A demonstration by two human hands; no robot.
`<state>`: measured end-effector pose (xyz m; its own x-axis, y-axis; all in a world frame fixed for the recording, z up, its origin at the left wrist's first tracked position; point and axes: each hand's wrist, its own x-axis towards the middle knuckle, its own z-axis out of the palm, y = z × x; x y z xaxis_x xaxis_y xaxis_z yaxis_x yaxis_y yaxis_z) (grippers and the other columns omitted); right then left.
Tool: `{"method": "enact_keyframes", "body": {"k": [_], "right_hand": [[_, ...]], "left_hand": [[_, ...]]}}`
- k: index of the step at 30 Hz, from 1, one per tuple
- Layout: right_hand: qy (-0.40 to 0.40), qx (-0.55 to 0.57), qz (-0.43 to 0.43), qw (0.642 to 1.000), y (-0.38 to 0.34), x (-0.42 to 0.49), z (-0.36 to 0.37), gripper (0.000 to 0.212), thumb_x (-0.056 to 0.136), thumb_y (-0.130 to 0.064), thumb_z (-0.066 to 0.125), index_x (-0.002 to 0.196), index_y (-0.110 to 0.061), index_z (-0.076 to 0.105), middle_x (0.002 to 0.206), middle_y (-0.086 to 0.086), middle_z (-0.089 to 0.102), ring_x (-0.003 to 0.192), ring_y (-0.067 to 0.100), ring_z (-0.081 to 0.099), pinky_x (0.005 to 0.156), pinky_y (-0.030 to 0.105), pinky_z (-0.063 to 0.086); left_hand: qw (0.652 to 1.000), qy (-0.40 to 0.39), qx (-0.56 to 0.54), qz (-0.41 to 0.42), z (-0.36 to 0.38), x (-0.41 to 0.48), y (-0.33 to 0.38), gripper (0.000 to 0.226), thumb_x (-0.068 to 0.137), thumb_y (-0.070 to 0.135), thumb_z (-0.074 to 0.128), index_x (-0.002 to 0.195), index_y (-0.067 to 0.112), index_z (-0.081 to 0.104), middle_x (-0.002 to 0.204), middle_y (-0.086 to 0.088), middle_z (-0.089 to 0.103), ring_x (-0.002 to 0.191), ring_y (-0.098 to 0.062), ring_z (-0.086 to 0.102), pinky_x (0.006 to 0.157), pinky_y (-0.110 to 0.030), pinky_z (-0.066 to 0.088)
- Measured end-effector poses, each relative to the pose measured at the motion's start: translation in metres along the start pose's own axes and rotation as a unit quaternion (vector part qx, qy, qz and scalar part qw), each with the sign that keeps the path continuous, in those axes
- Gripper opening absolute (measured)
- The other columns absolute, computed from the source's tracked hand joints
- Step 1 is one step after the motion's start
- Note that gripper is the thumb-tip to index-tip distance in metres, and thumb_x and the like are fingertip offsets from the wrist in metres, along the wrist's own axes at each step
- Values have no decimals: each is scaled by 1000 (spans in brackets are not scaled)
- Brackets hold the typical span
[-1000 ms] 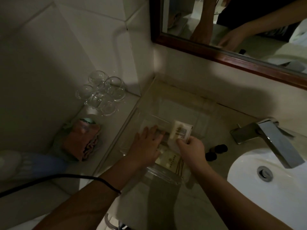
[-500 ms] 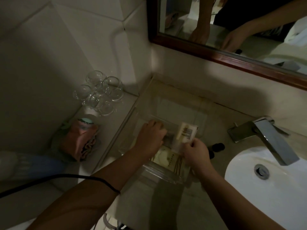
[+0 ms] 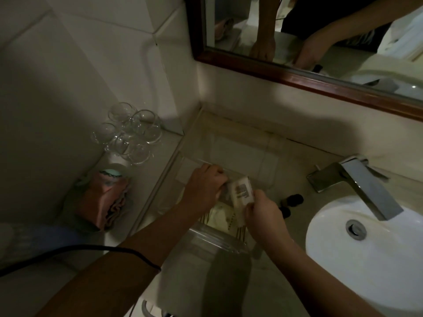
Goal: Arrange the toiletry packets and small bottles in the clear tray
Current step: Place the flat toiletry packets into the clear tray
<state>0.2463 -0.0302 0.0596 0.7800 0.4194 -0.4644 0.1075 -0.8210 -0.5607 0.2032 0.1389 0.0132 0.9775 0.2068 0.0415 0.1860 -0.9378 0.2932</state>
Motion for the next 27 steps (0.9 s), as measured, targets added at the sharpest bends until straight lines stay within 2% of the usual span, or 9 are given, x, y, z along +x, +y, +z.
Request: {"method": "enact_keyframes", "body": {"k": [3, 6, 9, 11, 14, 18, 22, 25, 27], "right_hand": [[-21, -71, 5, 997, -6, -3, -5, 13, 97, -21, 44, 108, -19, 50, 100, 3, 65, 89, 24, 63, 75, 40, 55], [-34, -128, 7, 991, -9, -6, -9, 28, 96, -15, 47, 124, -17, 45, 107, 8, 66, 88, 25, 62, 72, 37, 51], [-27, -138, 10, 990, -6, -10, -9, 44, 96, -10, 43, 139, -16, 33, 103, 10, 66, 80, 24, 59, 68, 37, 51], [-26, -139, 13, 990, -7, -14, -8, 45, 96, -10, 44, 139, -16, 32, 105, 11, 66, 81, 25, 60, 67, 37, 52], [-15, -126, 8, 992, -8, -19, -10, 33, 95, -12, 47, 127, -17, 40, 103, 10, 66, 87, 27, 64, 69, 38, 53], [28, -127, -17, 991, -9, -20, -16, 6, 96, -19, 46, 100, -19, 50, 86, 0, 65, 73, 20, 65, 68, 41, 60], [102, -132, -58, 984, -14, -21, -23, 14, 96, -29, 51, 83, -23, 50, 78, -6, 57, 64, 10, 58, 56, 29, 55], [168, -176, -103, 964, -19, -23, -24, 15, 93, -27, 53, 80, -23, 50, 74, -7, 50, 63, 10, 49, 55, 25, 45], [178, -193, -130, 956, -18, -23, -19, 13, 93, -26, 54, 81, -23, 50, 74, -7, 50, 62, 10, 48, 55, 24, 44]], "left_hand": [[999, -19, -31, -16, 5, 1, -1, 20, 76, 15, 63, 95, 15, 71, 98, -10, 63, 97, -31, 55, 73, -40, 49], [996, -5, -52, -66, 10, 0, -6, 19, 76, 10, 66, 94, 13, 69, 99, -10, 62, 100, -31, 54, 76, -39, 48], [994, 9, -57, -92, 11, 0, -4, 17, 75, 6, 65, 91, 11, 68, 100, -11, 61, 98, -30, 54, 73, -36, 46], [992, 17, -67, -106, 12, -1, -2, 16, 76, 5, 65, 91, 10, 67, 103, -11, 59, 96, -29, 53, 69, -35, 45], [991, 19, -78, -106, 11, -4, -3, 20, 76, 8, 63, 96, 12, 64, 107, -8, 57, 99, -27, 53, 70, -35, 49], [987, 65, -112, -98, -2, -8, -2, 25, 78, 10, 60, 103, 13, 64, 105, -8, 59, 100, -26, 54, 74, -38, 51], [983, 75, -124, -111, -11, -18, -3, 20, 83, 12, 57, 101, 14, 64, 104, -6, 59, 99, -23, 53, 76, -36, 49], [990, 38, -117, -68, -9, -29, -1, 19, 81, 12, 60, 98, 17, 65, 102, -4, 61, 97, -23, 54, 74, -34, 49], [993, 28, -106, -46, -5, -34, 0, 23, 79, 11, 63, 100, 17, 67, 105, -4, 62, 98, -23, 56, 76, -32, 49]]}}
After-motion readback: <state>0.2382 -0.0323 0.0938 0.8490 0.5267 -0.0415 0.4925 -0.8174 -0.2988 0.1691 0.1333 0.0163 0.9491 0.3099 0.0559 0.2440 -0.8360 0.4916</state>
